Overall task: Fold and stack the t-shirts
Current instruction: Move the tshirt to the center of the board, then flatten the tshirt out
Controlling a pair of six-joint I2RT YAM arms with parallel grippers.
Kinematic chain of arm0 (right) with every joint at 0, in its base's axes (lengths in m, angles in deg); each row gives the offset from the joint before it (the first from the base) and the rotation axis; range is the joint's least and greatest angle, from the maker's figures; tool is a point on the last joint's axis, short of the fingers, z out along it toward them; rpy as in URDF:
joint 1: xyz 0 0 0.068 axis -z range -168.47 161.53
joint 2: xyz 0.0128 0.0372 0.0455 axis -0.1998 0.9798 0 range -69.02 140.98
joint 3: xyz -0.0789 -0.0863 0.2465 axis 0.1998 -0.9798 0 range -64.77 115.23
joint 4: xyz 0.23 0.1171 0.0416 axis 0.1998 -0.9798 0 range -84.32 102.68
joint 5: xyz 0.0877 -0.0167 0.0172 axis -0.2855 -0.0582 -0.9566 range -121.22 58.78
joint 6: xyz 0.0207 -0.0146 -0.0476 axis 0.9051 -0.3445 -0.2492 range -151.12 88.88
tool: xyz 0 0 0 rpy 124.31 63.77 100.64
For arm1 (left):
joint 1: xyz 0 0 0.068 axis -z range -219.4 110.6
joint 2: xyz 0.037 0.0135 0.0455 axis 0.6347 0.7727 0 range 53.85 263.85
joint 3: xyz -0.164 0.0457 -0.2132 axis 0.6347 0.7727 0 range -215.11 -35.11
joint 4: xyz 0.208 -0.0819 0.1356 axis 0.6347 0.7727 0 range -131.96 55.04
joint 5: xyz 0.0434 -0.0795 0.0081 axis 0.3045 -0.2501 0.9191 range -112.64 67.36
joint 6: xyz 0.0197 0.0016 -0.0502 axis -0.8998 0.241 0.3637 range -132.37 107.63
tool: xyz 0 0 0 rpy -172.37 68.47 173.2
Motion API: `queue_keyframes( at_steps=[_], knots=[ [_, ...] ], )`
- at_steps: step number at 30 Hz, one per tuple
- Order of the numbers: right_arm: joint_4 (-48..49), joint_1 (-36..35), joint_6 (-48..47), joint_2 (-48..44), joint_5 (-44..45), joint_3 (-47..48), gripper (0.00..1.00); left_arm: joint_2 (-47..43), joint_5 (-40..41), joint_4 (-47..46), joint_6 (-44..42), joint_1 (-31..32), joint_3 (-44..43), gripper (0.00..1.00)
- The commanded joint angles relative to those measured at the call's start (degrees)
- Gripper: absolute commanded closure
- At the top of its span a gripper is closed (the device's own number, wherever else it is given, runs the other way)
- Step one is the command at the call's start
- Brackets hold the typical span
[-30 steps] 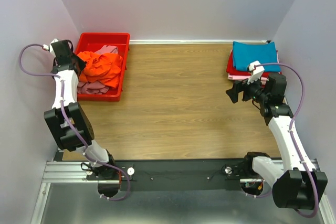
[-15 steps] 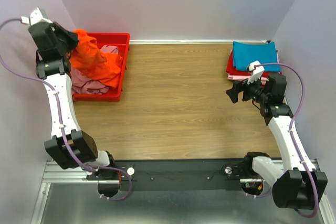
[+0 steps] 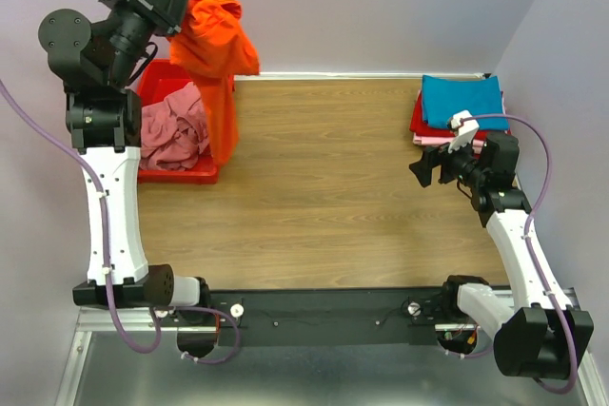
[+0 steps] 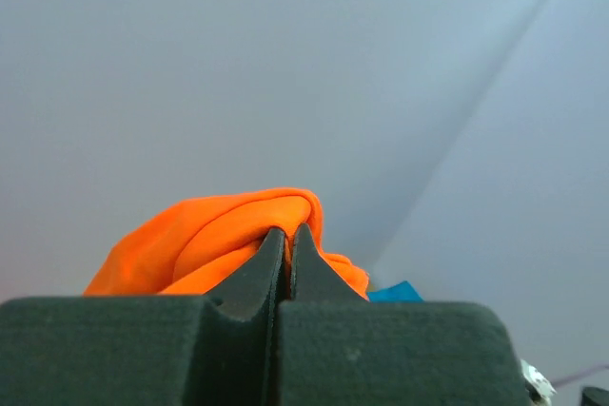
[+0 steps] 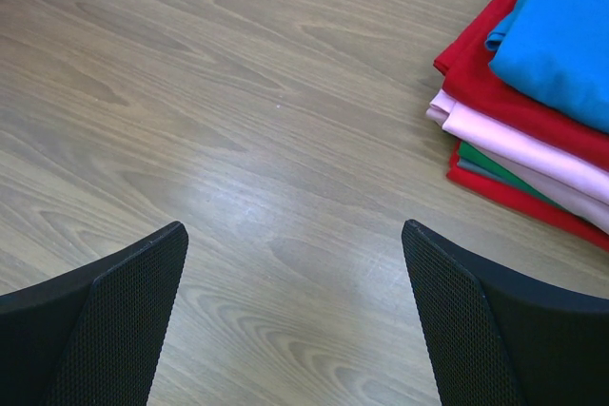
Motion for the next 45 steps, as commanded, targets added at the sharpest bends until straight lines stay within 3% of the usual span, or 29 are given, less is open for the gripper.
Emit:
queue_keyframes(
  at_steps=[1, 9, 15, 21, 22, 24, 25, 28, 29, 32, 34, 38, 42, 45],
  knots=[
    [-1.25, 0.32, -0.97, 0.44, 1.15, -0.66, 0.0, -1.09, -5.72, -4.96, 1.38, 3.43, -2.05, 1.0],
    [-1.16, 0.32, -1.5, 0.96, 1.76, -0.84, 0.0, -3.37, -10.91, -8.92, 2.43, 11.42, -0.74, 1.0],
    [-1.16, 0.49, -1.94, 1.23, 2.82, -0.93, 0.0, -6.27, -14.25, -11.91, 3.14, 16.88, 8.3, 1.0],
    [-1.16, 1.02, -2.38, 1.32, 3.52, -1.02, 0.0, -9.87, -15.92, -12.0, -0.28, 21.27, 23.32, 1.0],
    [-1.16, 1.02, -2.47, 1.4, 3.43, -1.02, 0.0, -10.05, -16.96, -11.83, -1.42, 21.45, 28.22, 0.96],
    [-1.25, 1.2, -2.64, 1.67, 2.56, -1.19, 0.0, -9.27, -19.0, -5.72, -8.44, 21.63, 31.86, 0.75],
    [-1.25, 1.2, -2.82, 1.58, 1.94, -1.28, 0.0, -8.65, -18.65, -2.02, -12.73, 21.63, 33.53, 0.47],
    [-2.03, 1.29, -4.57, 1.49, -4.02, -1.81, 0.0, -6.8, -4.28, 11.97, -24.0, 21.63, 34.85, 0.31],
    [-3.95, 1.2, -5.8, 1.67, -6.56, -1.81, 0.0, -7.15, 4.47, 13.21, -25.41, 21.63, 35.99, 0.29],
    [-10.27, 1.29, -12.99, 2.98, -19.04, -1.46, 0.0, -10.57, 16.72, 13.67, -28.5, 21.54, 40.55, 0.22],
    [-13.54, 1.11, -19.49, 4.39, -27.22, -1.45, 0.0, -13.91, 18.88, 12.53, -29.12, 21.54, 43.37, 0.18],
    [-17.24, -3.96, -24.52, 8.25, -30.76, -0.76, 0.0, -18.92, 11.08, 8.13, -27.46, 21.54, 49.88, 0.16],
    [-17.51, -13.18, -27.07, 14.14, -23.58, 2.92, 0.0, -20.51, -0.26, 3.92, -18.79, 21.72, 57.96, 0.16],
    [-17.51, -17.59, -26.03, 20.72, -21.36, 8.36, 0.0, -21.83, -2.3, -0.99, -10.96, 24.08, 65.43, 0.17]
  ],
)
